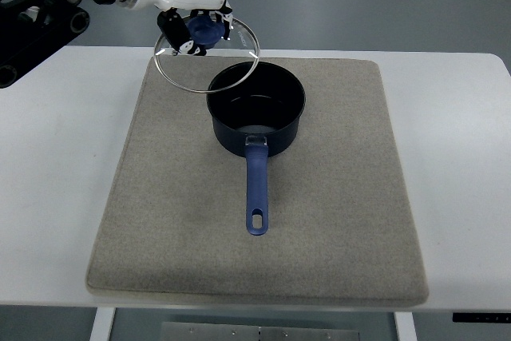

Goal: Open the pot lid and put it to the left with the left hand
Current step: 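Lift the glass lid off the saucepan with the left hand, then lower the lid onto the mat beside the saucepan, nearer the left hand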

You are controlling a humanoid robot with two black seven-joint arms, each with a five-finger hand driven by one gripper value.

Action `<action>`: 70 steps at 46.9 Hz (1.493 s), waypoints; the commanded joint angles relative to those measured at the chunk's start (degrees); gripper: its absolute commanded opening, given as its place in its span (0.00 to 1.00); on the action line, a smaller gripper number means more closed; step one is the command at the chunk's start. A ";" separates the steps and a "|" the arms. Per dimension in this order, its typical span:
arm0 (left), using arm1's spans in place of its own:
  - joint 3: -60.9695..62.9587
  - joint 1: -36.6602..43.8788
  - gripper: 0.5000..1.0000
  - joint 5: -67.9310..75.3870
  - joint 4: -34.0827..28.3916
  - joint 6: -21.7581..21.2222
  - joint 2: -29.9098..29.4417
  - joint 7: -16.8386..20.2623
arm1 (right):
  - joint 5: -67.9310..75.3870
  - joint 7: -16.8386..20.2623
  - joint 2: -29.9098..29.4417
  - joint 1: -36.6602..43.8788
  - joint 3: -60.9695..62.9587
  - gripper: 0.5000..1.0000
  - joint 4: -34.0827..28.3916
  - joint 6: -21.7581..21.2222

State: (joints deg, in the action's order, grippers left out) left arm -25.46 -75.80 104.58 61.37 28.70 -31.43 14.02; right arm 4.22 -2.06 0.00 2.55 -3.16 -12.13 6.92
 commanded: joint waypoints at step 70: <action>0.76 16.65 0.46 -2.37 -3.63 -12.00 -4.17 -0.05 | 0.00 0.04 0.00 0.00 -0.01 0.83 0.00 -0.06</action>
State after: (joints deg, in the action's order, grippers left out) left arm -24.76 -59.15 102.16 57.74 17.59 -35.73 13.96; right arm 4.22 -2.03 0.00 2.55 -3.17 -12.13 6.94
